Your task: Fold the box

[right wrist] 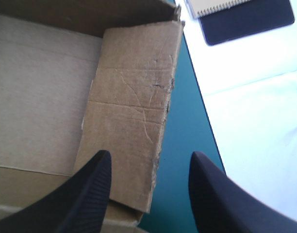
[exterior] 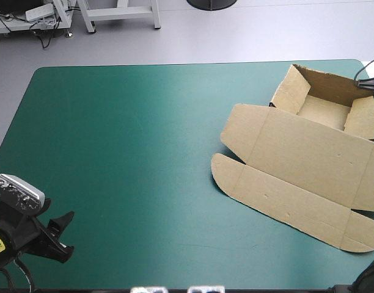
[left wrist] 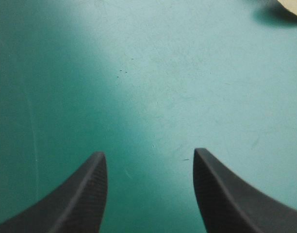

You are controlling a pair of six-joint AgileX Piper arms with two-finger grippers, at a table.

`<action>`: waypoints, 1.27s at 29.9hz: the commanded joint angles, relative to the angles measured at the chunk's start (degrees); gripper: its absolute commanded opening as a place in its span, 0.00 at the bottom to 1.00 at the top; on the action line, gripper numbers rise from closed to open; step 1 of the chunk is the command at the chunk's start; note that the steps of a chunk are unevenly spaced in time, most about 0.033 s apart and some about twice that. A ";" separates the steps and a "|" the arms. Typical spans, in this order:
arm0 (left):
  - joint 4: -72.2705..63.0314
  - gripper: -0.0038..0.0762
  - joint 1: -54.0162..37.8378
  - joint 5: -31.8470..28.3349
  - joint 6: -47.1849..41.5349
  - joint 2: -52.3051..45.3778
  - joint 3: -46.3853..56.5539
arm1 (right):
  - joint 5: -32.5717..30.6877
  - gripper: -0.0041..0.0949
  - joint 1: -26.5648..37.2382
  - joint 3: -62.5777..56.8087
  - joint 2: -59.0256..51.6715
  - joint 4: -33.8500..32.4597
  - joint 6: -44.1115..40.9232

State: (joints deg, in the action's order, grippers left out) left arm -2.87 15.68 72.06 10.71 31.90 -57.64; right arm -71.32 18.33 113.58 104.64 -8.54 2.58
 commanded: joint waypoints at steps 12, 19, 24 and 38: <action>-0.40 0.53 -0.18 1.72 5.69 0.61 -0.56 | -0.22 0.20 0.32 -11.37 -40.34 21.67 3.90; -2.93 0.53 -0.18 -0.64 5.69 0.40 9.58 | 8.48 0.19 -3.82 -32.82 -67.11 19.17 6.80; -7.27 0.52 -0.18 -2.10 5.69 -1.82 17.64 | 11.78 0.18 -3.97 -51.35 -86.35 11.08 4.25; -12.25 0.33 -0.18 -11.81 6.21 -16.77 25.96 | 16.34 0.17 -3.97 -77.39 -101.97 14.54 -0.64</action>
State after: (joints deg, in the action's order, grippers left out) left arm -12.78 15.68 65.01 16.53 16.71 -31.38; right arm -63.16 14.61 36.86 0.97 3.71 2.35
